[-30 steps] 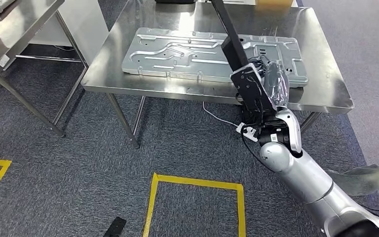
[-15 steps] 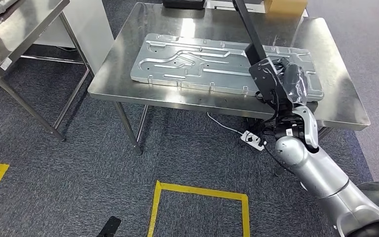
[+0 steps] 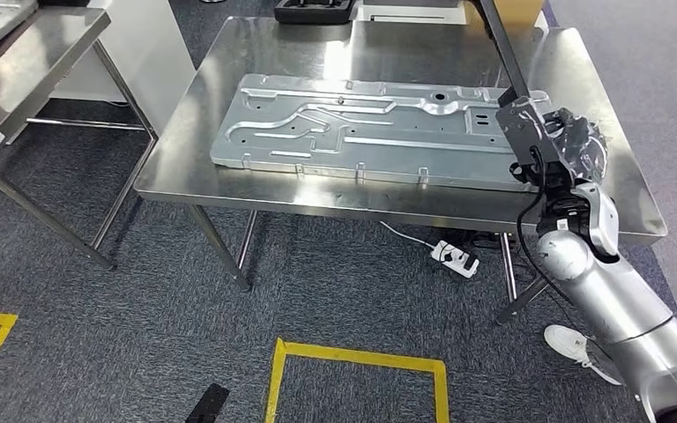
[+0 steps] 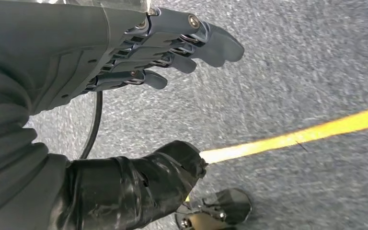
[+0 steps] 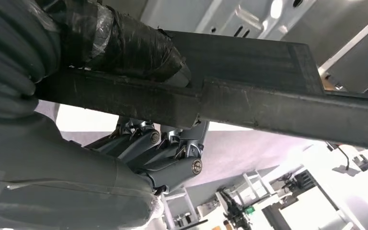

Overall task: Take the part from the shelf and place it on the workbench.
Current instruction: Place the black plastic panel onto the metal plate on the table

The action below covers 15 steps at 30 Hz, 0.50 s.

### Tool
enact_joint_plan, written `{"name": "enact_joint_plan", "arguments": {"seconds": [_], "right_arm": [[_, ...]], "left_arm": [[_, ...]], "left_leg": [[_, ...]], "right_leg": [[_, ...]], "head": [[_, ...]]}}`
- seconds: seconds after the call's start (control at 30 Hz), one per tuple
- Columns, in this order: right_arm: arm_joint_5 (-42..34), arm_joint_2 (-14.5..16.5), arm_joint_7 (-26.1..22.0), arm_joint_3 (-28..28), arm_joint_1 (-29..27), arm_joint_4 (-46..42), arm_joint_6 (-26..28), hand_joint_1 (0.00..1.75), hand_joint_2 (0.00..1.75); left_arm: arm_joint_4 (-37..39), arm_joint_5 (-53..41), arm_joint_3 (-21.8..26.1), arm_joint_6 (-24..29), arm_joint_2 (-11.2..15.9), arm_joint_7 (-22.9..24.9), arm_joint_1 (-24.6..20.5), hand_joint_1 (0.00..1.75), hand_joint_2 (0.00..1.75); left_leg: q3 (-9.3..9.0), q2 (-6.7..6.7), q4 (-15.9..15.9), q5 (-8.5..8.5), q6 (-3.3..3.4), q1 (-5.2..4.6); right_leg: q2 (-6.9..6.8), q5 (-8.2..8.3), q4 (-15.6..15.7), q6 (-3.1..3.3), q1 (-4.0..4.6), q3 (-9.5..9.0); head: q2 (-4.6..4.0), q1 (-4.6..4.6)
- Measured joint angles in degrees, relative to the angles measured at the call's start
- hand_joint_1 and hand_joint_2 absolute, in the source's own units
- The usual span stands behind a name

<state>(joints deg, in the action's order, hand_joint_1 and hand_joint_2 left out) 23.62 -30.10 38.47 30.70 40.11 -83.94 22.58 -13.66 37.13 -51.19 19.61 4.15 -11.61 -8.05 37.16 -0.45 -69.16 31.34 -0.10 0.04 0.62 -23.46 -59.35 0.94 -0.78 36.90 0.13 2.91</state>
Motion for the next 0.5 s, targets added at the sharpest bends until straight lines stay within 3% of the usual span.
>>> {"name": "enact_joint_plan", "arguments": {"seconds": [0.07, 0.1, 0.13, 0.2, 0.23, 0.3, 0.4, 0.43, 0.5], "right_arm": [[0.3, -0.5, 0.3, -0.1, 0.0, 0.5, -0.8, 1.75, 1.75], [0.6, -0.8, 0.4, -0.2, 0.0, 0.8, -1.1, 1.75, 1.75], [0.8, -1.1, 0.6, -0.3, 0.0, 1.1, -1.5, 1.75, 1.75], [1.2, -1.4, 0.7, -0.4, 0.1, 1.7, -1.9, 1.75, 1.75], [1.3, -1.6, 0.6, -0.4, 0.2, 1.9, -2.0, 1.75, 1.75], [1.3, -1.8, 0.0, -0.5, 0.3, 2.5, -2.1, 1.75, 1.75], [1.3, -1.9, -2.7, -0.5, 0.2, 3.7, -2.7, 1.75, 1.75], [1.3, -1.9, -3.9, -0.5, 0.3, 3.9, -3.2, 1.75, 1.75], [1.5, -1.9, -6.2, -0.4, 0.5, 4.2, -4.4, 1.75, 1.75]], "left_arm": [[0.0, 0.0, 0.0, 0.0, -0.1, 0.1, 0.0, 0.0, 1.75], [0.0, -0.1, 0.0, 0.0, -0.1, 0.1, 0.0, 0.0, 1.75], [0.0, -0.1, 0.0, 0.0, -0.1, 0.1, 0.0, 0.0, 1.75], [0.0, -0.1, 0.0, 0.0, -0.1, 0.1, 0.0, 0.0, 1.75], [0.0, -0.1, 0.0, 0.0, -0.1, 0.2, -0.1, 0.0, 1.75], [0.0, -0.2, -0.1, -0.1, -0.1, 0.2, -0.3, 0.0, 1.75], [0.0, -0.4, -0.3, -0.2, -0.1, 0.2, -0.3, 0.0, 1.75], [0.0, -0.4, -0.3, -0.3, -0.2, 0.2, -0.3, 0.0, 1.75], [0.0, -0.5, -0.3, -0.4, -0.2, 0.1, -0.5, 0.0, 1.75]], "left_leg": [[4.19, 0.04, -4.9, 2.05, 0.13, -0.08], [5.24, 0.04, -5.2, 1.78, 0.45, -0.25], [5.18, 0.04, -3.3, 0.04, 0.98, -0.54], [2.75, 0.08, 4.3, -5.42, 2.47, -1.52], [1.37, 0.09, 7.8, -6.91, 3.16, -2.0], [-0.19, 0.07, 11.2, -7.46, 4.06, -2.52], [-2.07, 0.09, 13.0, -7.84, 4.7, -2.3], [-2.77, 0.12, 13.4, -7.91, 4.81, -2.16], [-3.46, 0.14, 13.7, -7.82, 4.83, -1.99]], "right_leg": [[0.03, -0.7, 0.0, 0.19, 0.39, -0.71], [0.03, -1.07, 0.0, 0.26, 0.61, -1.17], [0.04, -1.48, 0.0, 0.31, 0.81, -1.74], [0.04, -2.27, 0.1, 0.31, 1.0, -2.91], [0.07, -2.6, 0.1, 0.23, 1.0, -3.34], [0.11, -2.82, 0.2, -0.11, 0.9, -3.8], [-0.01, -2.94, -1.1, -0.66, 0.79, -3.93], [-0.03, -3.73, -2.3, -0.92, 0.73, -3.36], [-0.06, -6.42, -7.7, -1.63, 0.42, -0.39]], "head": [[0.0, -0.01], [0.0, -0.02], [0.0, -0.03], [0.0, -0.06], [0.0, -0.06], [0.0, -0.03], [0.0, -0.03], [0.0, -0.08], [0.0, -0.18]]}}
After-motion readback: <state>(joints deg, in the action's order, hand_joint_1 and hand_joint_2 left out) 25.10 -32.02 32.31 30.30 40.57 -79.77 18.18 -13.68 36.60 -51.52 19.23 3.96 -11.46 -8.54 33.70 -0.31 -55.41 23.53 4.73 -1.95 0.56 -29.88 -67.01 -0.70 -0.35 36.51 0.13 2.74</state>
